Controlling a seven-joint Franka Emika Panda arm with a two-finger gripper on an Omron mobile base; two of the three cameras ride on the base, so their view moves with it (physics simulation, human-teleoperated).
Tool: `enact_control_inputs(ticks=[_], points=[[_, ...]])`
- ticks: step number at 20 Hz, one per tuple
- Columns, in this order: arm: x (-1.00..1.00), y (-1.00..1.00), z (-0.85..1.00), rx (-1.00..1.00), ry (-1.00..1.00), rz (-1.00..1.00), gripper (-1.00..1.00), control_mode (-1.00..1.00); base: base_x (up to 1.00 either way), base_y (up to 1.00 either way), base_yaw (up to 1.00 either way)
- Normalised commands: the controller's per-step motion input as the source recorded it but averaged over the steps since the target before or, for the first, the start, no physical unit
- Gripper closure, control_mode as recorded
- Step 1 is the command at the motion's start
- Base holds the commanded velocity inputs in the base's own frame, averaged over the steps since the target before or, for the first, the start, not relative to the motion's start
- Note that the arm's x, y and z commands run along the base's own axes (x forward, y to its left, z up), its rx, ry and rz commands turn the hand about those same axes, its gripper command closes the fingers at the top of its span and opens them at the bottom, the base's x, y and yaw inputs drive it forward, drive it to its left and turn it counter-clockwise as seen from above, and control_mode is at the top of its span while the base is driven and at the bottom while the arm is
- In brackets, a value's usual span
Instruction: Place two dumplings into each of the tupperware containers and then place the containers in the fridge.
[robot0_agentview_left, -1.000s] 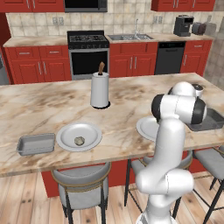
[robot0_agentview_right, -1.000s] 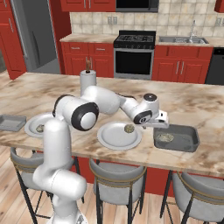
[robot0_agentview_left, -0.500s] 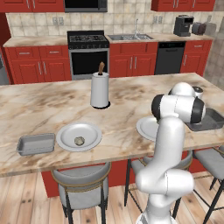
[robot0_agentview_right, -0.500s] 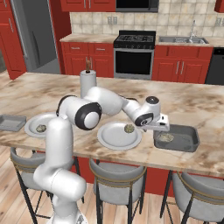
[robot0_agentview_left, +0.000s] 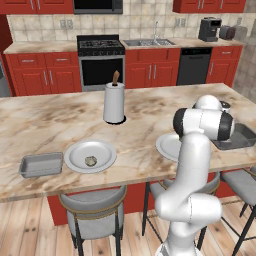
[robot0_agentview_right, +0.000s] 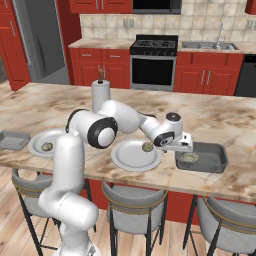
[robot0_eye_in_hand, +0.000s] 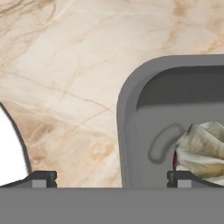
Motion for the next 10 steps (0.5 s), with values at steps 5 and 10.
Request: enact_control_inputs(ticks=[5,10], points=[[0.0,0.04,0.0,0.0,0.03,0.0,-1.0,-1.0,0.0,0.0,0.0],[0.0,0.0,0.0,0.0,0.07,0.0,-1.0,-1.0,0.0,0.0,0.0]])
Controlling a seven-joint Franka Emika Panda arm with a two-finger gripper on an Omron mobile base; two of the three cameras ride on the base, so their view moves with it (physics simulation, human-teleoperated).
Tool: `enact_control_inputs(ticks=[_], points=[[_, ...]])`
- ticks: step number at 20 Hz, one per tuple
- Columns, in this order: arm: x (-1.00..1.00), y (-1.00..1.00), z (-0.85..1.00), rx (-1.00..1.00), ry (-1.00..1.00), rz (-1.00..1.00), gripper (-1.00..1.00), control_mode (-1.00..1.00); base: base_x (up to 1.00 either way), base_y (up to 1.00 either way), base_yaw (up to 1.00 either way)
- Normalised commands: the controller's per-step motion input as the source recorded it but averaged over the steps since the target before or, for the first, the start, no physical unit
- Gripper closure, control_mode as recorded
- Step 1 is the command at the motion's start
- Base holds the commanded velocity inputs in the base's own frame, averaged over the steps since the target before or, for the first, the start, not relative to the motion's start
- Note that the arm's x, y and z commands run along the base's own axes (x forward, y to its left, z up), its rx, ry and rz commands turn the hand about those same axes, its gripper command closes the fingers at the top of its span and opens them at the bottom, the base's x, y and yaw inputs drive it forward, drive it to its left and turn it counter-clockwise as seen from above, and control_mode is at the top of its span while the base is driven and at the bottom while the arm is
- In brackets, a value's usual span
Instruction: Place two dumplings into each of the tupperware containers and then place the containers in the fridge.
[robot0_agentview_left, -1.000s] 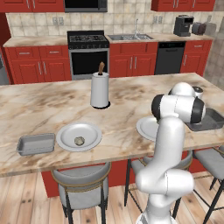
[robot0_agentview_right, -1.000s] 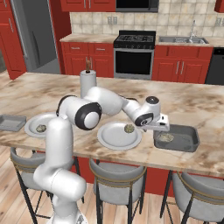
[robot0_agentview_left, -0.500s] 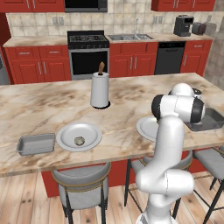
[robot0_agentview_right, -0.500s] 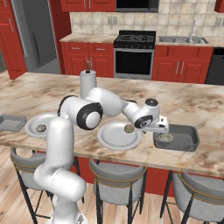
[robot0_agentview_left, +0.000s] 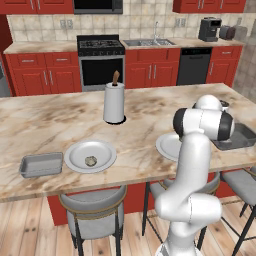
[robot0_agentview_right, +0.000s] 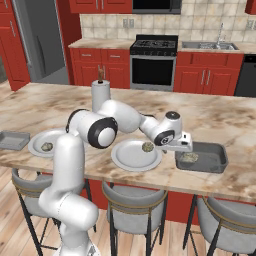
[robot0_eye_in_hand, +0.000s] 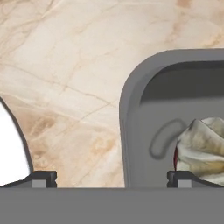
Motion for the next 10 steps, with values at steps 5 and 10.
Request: enact_control_inputs(ticks=[5,10], points=[[0.0,0.0,0.0,0.02,0.13,0.0,-1.0,-1.0,0.0,0.0,0.0],[0.0,0.08,-0.11,0.0,0.05,0.0,1.0,-1.0,0.0,0.0,0.0]])
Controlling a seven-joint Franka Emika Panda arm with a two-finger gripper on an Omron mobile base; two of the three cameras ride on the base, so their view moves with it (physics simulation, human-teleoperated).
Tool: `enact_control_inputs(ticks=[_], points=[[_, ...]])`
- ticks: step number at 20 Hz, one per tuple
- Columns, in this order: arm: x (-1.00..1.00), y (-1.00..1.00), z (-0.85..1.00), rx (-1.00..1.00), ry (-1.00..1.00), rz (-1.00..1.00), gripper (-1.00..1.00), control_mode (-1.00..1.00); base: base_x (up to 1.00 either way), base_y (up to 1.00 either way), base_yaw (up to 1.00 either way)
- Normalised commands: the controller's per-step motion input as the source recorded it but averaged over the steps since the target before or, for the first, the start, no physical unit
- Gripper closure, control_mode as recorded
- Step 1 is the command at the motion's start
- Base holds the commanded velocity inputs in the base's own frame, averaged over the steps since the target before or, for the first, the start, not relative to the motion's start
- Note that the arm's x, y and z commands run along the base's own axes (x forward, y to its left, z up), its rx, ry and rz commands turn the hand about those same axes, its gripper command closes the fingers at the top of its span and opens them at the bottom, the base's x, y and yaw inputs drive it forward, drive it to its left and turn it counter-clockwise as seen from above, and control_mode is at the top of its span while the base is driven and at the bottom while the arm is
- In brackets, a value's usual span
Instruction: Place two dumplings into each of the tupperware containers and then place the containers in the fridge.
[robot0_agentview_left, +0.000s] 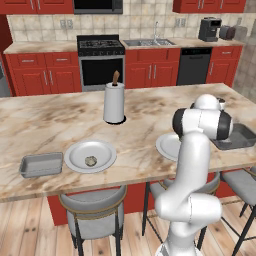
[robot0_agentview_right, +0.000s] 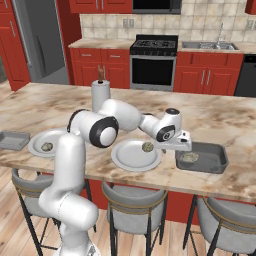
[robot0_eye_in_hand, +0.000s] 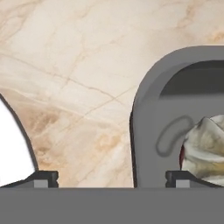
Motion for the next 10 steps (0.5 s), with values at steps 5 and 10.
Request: enact_control_inputs(ticks=[5,10], points=[[-0.04,0.1,-0.16,0.0,0.02,0.0,1.0,-1.0,0.0,0.0,0.0],[0.0,0.0,0.0,0.0,0.0,0.0,1.0,-1.0,0.0,0.0,0.0]])
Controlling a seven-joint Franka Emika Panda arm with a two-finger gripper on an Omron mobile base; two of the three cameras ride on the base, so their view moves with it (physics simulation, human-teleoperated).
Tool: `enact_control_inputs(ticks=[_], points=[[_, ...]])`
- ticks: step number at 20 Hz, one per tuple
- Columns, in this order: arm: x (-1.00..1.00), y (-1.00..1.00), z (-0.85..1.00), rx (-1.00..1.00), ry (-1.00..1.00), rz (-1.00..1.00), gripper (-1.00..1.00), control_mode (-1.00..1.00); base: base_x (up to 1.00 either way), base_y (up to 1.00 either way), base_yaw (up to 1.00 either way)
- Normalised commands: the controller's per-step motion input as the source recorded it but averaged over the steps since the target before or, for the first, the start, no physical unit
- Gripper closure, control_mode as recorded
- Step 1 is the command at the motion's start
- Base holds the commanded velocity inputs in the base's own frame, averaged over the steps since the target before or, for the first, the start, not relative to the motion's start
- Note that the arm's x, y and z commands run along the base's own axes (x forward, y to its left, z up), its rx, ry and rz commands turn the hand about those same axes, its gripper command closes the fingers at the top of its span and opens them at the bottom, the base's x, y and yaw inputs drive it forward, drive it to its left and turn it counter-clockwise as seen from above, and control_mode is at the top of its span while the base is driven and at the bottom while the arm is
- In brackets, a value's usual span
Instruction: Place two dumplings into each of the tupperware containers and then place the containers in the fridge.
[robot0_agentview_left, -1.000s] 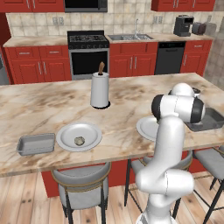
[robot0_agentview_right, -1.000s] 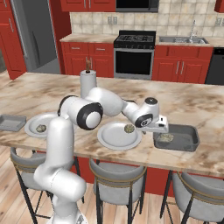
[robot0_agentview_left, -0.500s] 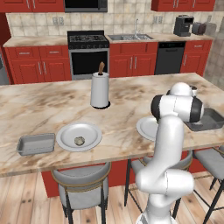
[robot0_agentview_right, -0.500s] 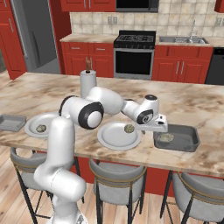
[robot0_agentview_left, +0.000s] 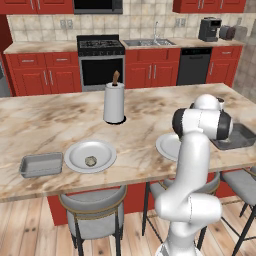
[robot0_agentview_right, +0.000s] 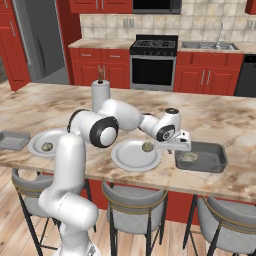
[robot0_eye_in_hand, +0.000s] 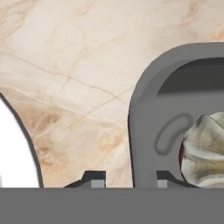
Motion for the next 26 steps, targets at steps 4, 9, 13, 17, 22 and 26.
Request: enact_control_inputs(ticks=[4,9,13,17,22,26], points=[[0.01,0.0,0.13,0.0,0.0,0.0,1.0,-1.0,0.0,0.0,0.0],[-0.1,0.05,0.82,-0.06,0.01,0.01,1.0,-1.0,0.0,0.0,0.0],[-0.32,0.48,0.84,-0.12,0.0,0.12,1.0,-1.0,0.0,0.0,0.0],[-0.5,1.0,0.43,-0.16,0.02,0.42,1.0,-1.0,0.0,0.0,0.0],[-0.57,1.0,0.61,-0.17,0.18,0.63,1.0,-1.0,0.0,0.0,0.0],[-0.66,1.0,0.46,-0.24,0.2,0.69,1.0,-1.0,0.0,0.0,0.0]])
